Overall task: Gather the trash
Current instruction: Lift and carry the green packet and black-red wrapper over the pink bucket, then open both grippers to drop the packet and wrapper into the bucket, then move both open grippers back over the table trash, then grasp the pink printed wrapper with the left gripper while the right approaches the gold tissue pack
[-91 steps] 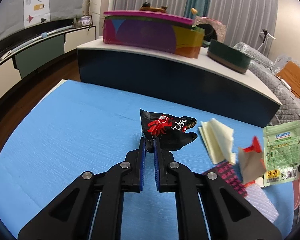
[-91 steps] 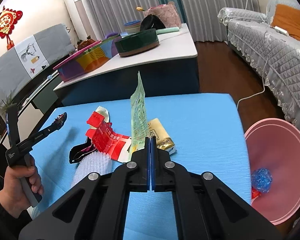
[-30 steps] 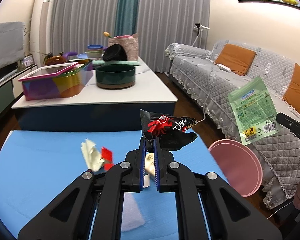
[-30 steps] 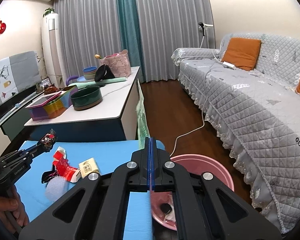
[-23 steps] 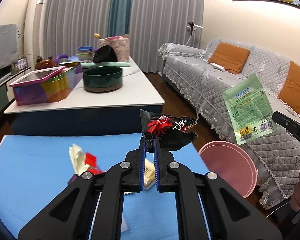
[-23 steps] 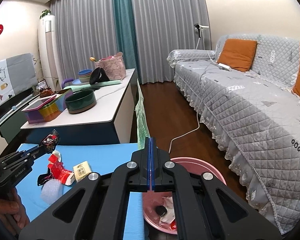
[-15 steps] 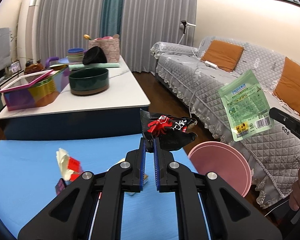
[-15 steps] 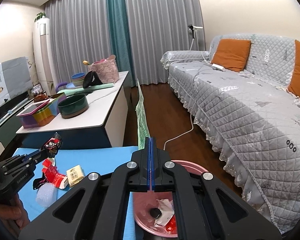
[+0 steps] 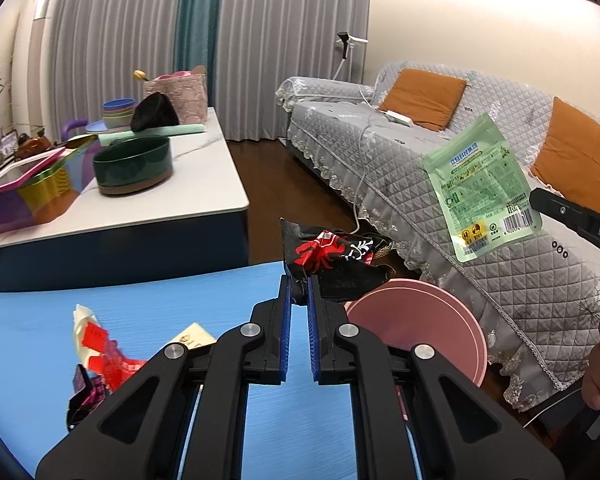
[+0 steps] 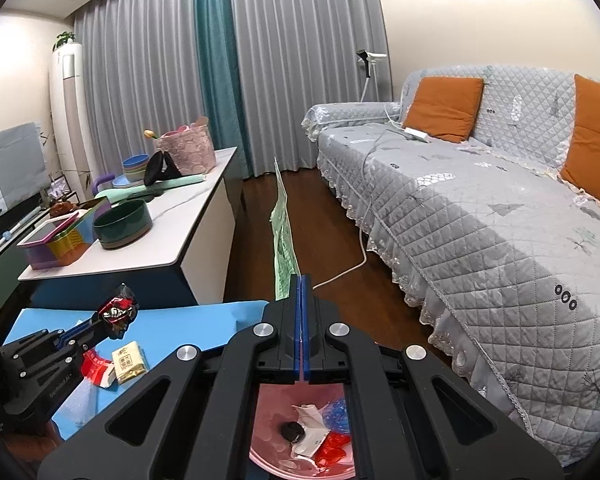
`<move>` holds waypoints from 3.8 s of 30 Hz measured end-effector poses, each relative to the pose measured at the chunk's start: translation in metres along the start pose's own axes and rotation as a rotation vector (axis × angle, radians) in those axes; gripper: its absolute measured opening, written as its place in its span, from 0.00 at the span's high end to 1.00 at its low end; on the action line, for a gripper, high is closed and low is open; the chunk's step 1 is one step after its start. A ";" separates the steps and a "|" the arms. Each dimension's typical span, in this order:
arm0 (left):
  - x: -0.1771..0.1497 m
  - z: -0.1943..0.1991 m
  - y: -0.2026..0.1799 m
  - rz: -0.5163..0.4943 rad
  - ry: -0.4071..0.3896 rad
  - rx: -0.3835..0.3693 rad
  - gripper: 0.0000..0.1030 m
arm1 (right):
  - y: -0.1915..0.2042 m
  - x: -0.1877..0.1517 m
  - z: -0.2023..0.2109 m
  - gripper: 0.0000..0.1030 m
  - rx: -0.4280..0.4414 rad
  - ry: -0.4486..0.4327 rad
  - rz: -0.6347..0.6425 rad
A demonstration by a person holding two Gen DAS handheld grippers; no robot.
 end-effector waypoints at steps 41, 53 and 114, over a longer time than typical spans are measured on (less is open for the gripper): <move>-0.022 -0.047 -0.086 -0.114 0.106 -0.118 0.75 | -0.060 -0.017 -0.025 0.65 -0.058 0.102 -0.138; -0.023 -0.016 -0.045 -0.076 0.083 -0.062 0.75 | -0.043 -0.012 -0.023 0.65 0.009 0.060 -0.171; -0.107 -0.011 0.189 0.195 0.194 0.237 0.75 | 0.193 -0.126 -0.173 0.18 0.283 0.436 0.245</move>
Point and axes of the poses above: each gripper's, at about its wrist camera, not at the fingertips, and z roughly against the way its jaws point, y to its left, x to its top, the point moved 1 cm from there along -z, roughly the way its jaws point, and after that the axes turned 10 degrees about x, right-handed, at the moved point
